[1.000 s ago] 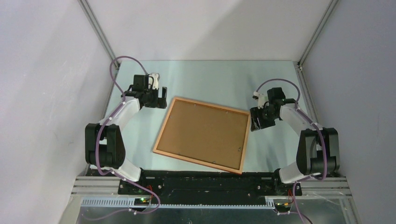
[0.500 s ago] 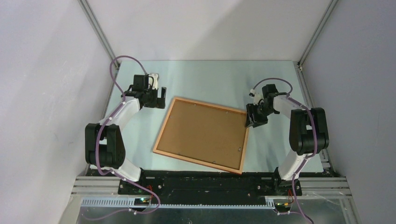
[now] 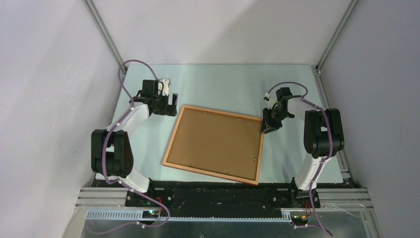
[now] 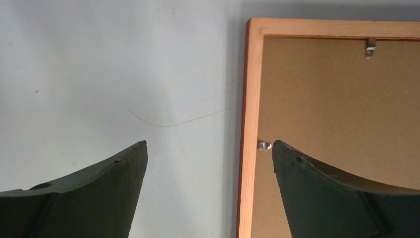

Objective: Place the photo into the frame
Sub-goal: Adjust the photo frame at the center of the board.

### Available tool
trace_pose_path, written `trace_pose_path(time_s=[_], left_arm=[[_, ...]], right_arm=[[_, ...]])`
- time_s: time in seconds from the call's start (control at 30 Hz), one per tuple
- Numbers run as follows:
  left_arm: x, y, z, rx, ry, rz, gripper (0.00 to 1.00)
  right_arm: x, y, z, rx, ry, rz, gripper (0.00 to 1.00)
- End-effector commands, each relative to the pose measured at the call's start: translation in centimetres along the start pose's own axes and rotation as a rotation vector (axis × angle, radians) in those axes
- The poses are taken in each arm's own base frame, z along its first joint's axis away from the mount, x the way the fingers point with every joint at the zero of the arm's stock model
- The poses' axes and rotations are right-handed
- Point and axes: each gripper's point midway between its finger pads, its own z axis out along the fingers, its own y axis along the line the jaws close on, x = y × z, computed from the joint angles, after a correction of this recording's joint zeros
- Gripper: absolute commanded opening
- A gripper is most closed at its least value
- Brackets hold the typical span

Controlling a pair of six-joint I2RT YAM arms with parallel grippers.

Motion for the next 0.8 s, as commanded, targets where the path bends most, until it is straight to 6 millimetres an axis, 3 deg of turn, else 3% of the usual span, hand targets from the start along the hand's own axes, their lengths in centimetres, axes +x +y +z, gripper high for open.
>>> trace_pose_path(time_s=[0.0,0.17,0.5,0.77], left_arm=[[-0.2,-0.8,0.7,0.06,-0.002,0.023,1.0],[0.8,-1.9,1.4,0.126,0.045,0.006,1.0],[2.4,-3.6,2.5,0.224,0.112,-0.032,1.0],[2.3,-3.8,2.6,0.221,0.113,-0.028,1.0]], right_arm=[[-2.9,-0.6,0.1,0.039,-0.066,-0.063,0.14],[-4.6,-1.1,-0.5,0.067,-0.095,-0.083,0.02],[-8.7,-3.2,-1.5,0.077,-0.147,-0.042,0.0],[-9.6,-4.2,-1.0,0.059,-0.158,-0.01,0.0]])
